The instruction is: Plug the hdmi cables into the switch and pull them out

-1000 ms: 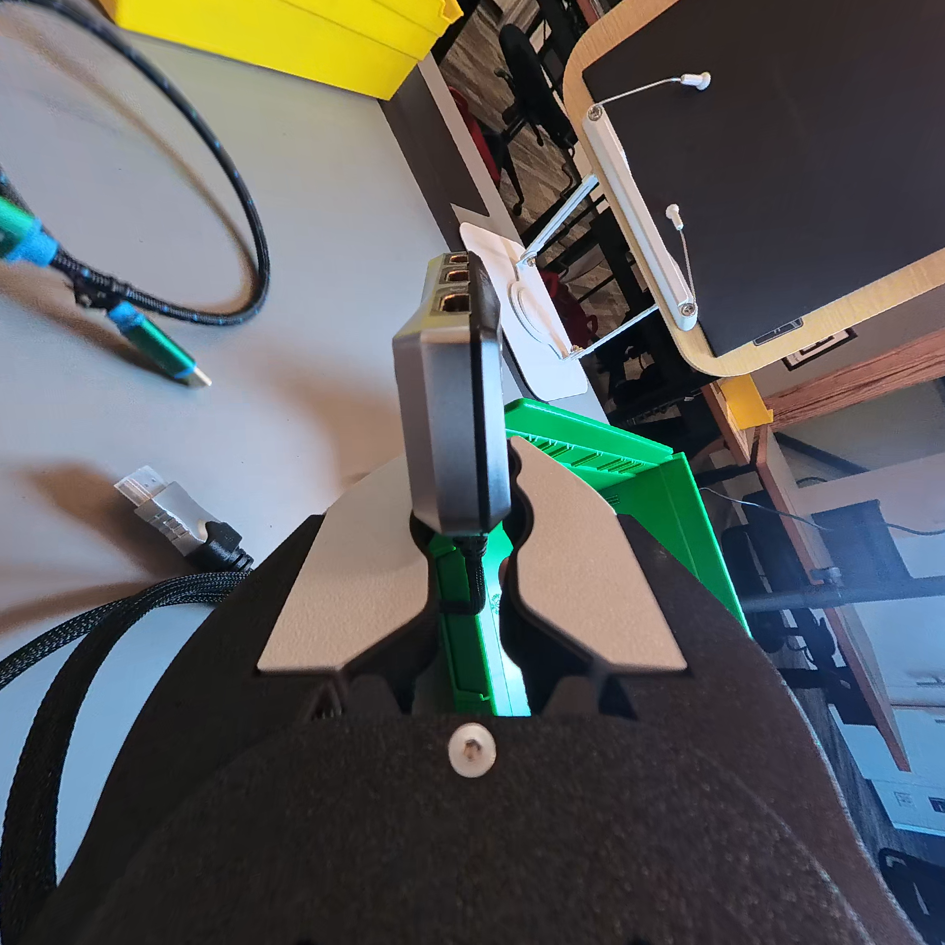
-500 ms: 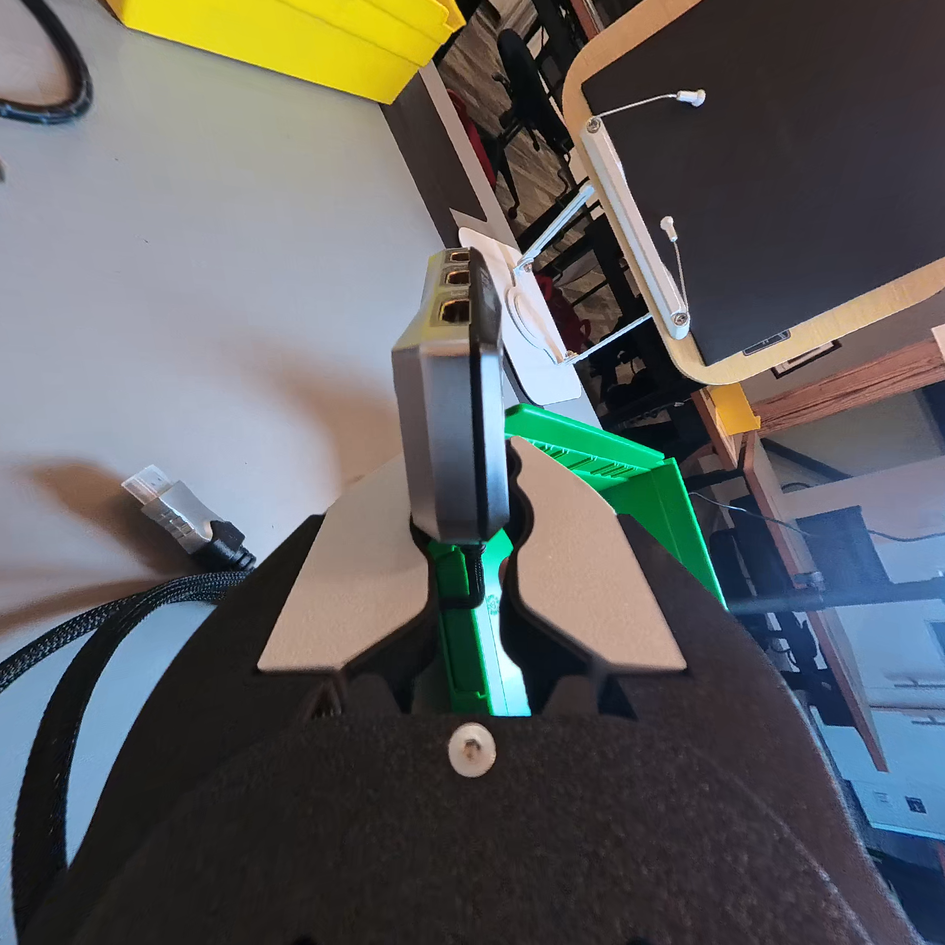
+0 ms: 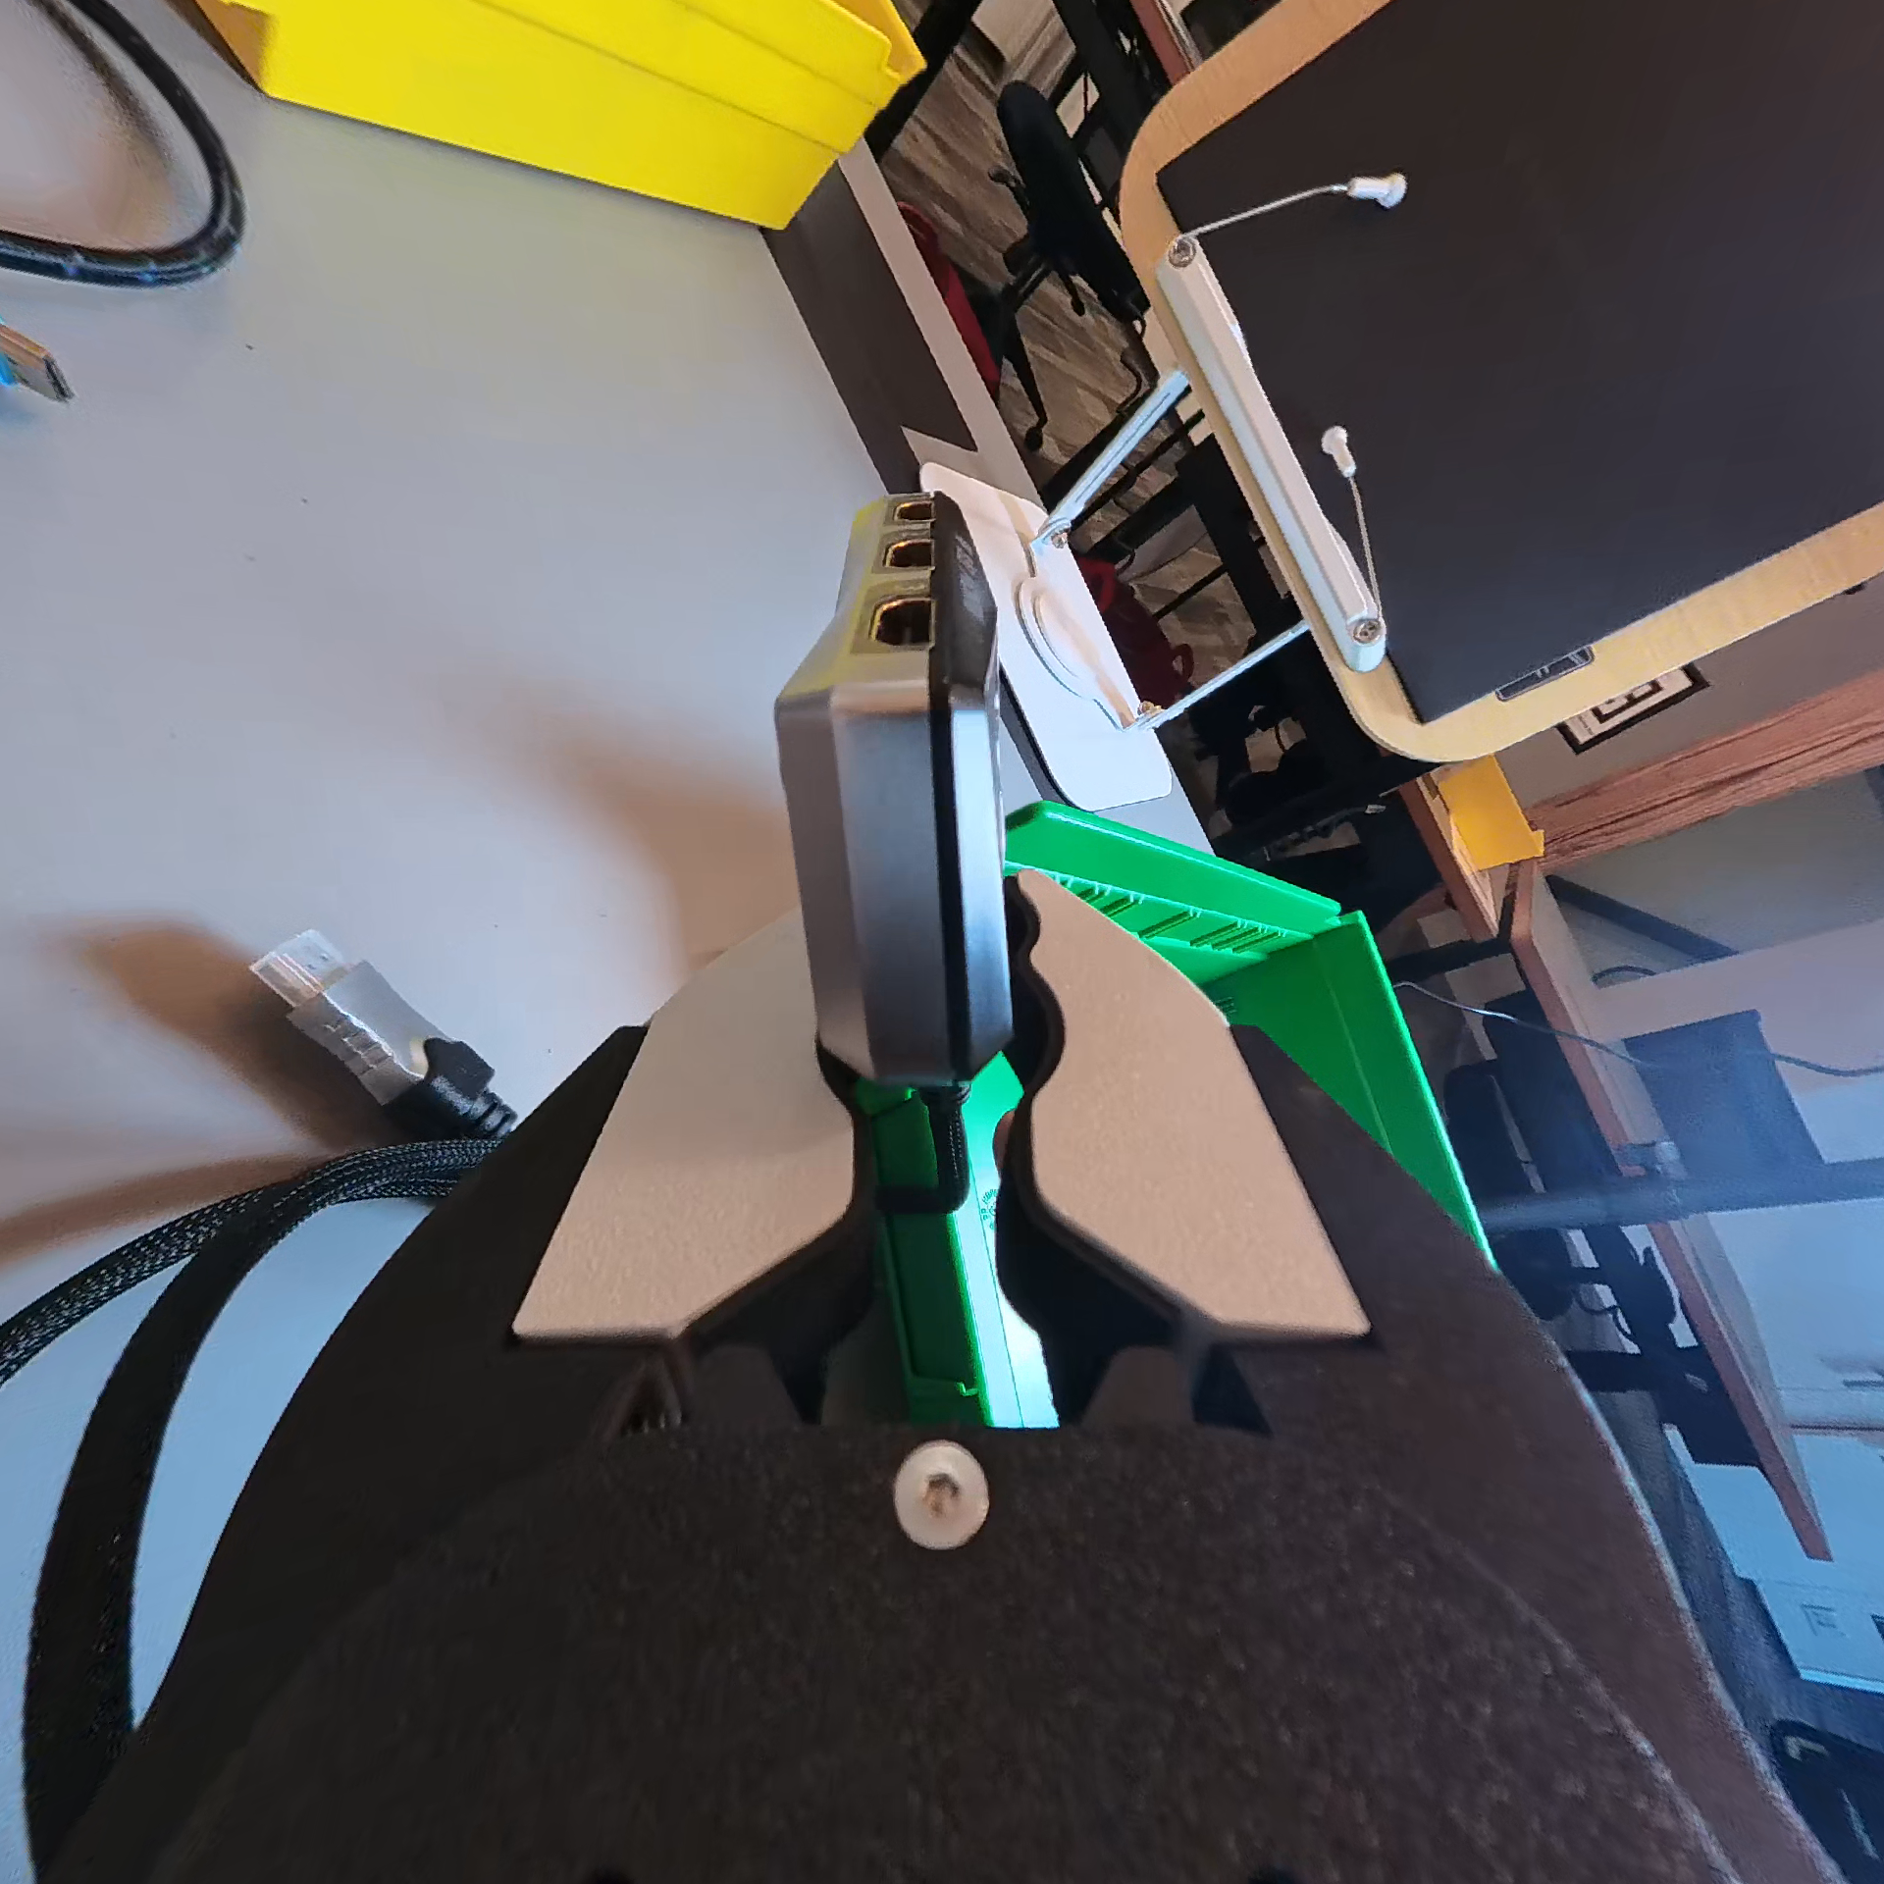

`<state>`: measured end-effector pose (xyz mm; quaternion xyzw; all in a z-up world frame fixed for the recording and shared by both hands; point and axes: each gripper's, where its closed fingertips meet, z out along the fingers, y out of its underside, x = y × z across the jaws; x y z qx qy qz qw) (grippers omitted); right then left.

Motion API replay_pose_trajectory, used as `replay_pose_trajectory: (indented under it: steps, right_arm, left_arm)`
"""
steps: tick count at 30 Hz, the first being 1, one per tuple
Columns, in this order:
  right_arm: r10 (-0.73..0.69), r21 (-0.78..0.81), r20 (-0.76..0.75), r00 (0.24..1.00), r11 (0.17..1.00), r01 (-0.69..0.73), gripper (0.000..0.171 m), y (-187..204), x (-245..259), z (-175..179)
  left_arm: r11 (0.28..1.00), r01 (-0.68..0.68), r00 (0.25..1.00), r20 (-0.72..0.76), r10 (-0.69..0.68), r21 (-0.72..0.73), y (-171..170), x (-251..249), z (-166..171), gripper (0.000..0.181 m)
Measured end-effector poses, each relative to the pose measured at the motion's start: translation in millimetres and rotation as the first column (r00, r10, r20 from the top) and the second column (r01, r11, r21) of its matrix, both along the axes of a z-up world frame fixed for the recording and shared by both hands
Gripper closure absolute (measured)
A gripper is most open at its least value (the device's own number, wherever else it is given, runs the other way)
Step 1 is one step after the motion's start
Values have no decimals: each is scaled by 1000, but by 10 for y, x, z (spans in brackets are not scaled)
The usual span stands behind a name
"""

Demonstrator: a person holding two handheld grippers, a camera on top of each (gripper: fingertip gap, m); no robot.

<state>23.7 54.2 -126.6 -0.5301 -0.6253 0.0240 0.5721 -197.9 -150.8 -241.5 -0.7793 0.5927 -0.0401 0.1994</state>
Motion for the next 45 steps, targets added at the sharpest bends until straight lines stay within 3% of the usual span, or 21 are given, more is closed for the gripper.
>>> replay_pose_trajectory:
  steps: [3,7,15,18,21,24,26,29,33,35,37,41,43,45]
  right_arm:
    - [-2,9,4,1000,1000,2,148,-6,-1,6]
    - [-1,-1,3,1000,1000,1,148,10,12,-11]
    - [8,0,-1,1000,1000,-8,148,-5,7,0]
    - [8,5,3,1000,1000,-8,148,-17,-3,-1]
    - [6,5,2,1000,1000,-6,148,-16,0,1]
    - [3,-2,-1,1000,1000,-3,148,0,13,-5]
    - [2,-6,-2,1000,1000,-2,148,9,22,-9]
    - [4,-11,-6,1000,1000,-4,148,13,29,-8]
    - [11,-12,-8,1000,1000,-11,148,2,-6,6]
    - [16,0,-4,1000,1000,-16,148,-26,-29,20]
    - [20,13,-1,1000,1000,-20,148,-62,-39,35]
    - [18,24,-2,1000,1000,-18,148,-80,-12,53]
    - [16,19,-10,1000,1000,-16,149,-68,19,60]
    - [15,6,-21,1000,1000,-15,149,-46,52,54]
  left_arm:
    - [999,37,999,-37,-37,-1,33,23,-24,178]
    - [998,69,989,-134,-67,14,12,-26,6,181]
    - [993,38,999,-39,-34,108,22,42,277,181]
    - [999,12,1000,0,-12,31,38,122,108,156]
    - [999,2,1000,-13,-3,-36,76,142,-43,151]
    - [998,-6,999,-52,3,-59,111,107,-64,174]
    - [998,36,989,-141,-42,-47,90,22,-60,174]
    - [995,78,974,-206,-89,-57,-78,-21,202,174]
    - [988,150,945,-289,-154,-37,-276,36,983,174]
    - [982,190,925,-336,-177,7,-182,120,1316,174]
    - [971,240,915,-331,-232,-16,-55,263,1438,181]
    - [961,272,919,-282,-276,-54,533,519,1078,181]
    - [965,258,933,-273,-237,44,901,588,875,180]
    - [972,221,962,-184,-203,79,955,637,878,180]
